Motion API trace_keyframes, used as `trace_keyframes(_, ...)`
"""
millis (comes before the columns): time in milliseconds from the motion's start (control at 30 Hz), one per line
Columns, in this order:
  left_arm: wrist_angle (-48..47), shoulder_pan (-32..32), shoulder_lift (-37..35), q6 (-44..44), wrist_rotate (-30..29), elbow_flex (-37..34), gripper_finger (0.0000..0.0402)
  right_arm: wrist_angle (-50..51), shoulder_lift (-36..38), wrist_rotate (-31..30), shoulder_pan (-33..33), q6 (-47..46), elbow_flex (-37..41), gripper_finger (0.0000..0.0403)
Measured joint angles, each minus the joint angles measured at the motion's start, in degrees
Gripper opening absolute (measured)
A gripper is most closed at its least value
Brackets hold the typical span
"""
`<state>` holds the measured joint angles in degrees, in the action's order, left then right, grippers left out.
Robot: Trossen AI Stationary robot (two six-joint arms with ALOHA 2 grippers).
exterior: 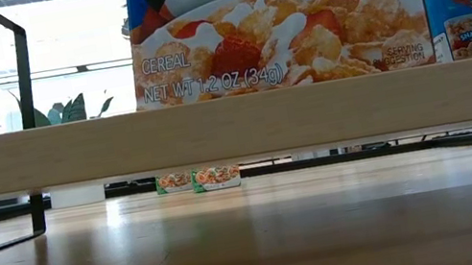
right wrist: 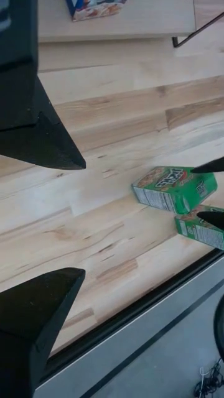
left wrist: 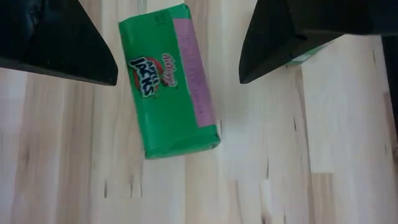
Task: Stack cereal on shelf
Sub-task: Put the bottom green cereal box on the shelf aligned with the other green cereal box
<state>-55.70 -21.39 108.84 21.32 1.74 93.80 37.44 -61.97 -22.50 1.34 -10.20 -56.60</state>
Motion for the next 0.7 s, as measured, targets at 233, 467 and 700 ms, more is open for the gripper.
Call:
trace_keyframes(233, 2.3, 1.2, 0.0, -0.6, -1.0, -1.8, 0.0315, -0.1, 0.0, 0.0, 0.0, 0.0, 0.0, 0.0297)
trace_keyframes(467, 2.2, 1.5, 0.0, -0.7, -0.8, -1.9, 0.0263, -0.1, 0.0, 0.0, 0.0, 0.0, 0.0, 0.0297)
trace_keyframes(700, 1.6, 1.6, 0.0, -1.1, -0.8, -1.9, 0.0204, -0.1, 0.0, 0.0, 0.0, -1.4, 0.0, 0.0297)
